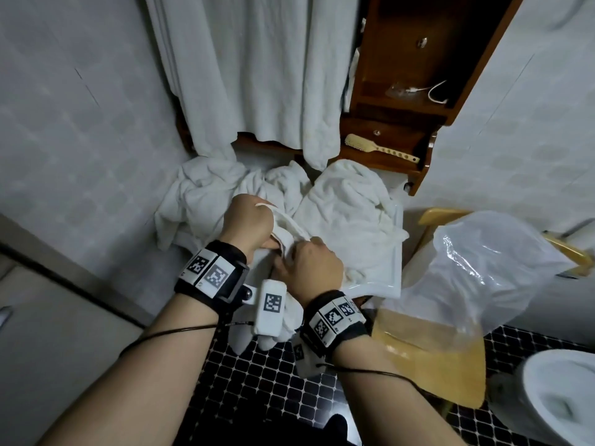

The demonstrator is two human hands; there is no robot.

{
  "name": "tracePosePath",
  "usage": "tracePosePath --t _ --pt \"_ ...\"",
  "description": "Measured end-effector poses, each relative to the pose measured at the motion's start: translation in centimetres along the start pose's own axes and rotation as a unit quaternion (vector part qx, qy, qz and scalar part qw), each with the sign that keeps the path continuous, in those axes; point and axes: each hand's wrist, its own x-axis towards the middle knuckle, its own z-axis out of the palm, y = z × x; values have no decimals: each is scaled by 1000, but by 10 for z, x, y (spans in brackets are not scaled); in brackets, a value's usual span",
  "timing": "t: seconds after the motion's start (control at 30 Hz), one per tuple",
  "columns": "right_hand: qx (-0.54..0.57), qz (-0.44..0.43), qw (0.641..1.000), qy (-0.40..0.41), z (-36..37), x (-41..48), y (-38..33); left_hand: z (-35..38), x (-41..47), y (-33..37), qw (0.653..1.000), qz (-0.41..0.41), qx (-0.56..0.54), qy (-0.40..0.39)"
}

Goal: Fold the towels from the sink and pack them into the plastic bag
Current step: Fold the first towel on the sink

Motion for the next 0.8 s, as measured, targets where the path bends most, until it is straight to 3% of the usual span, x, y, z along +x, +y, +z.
tracePosePath --t 0.1,0.2,0.33,0.5,0.67,0.8 --pt "-5 2 1000 9 7 7 2 -4 1 0 999 13 28 12" --pt "-3 -9 999 -44 7 13 19 -9 4 4 997 29 56 42" --pt "79 -5 989 -122 0 17 52 -15 13 9 990 65 101 70" --pt "144 -86 975 -147 -8 22 83 -20 26 5 946 149 274 92" --pt "230 -107 940 -231 -5 21 98 -16 33 2 920 154 341 118" --pt "212 -79 946 -231 -6 23 101 -18 36 -4 925 126 344 103"
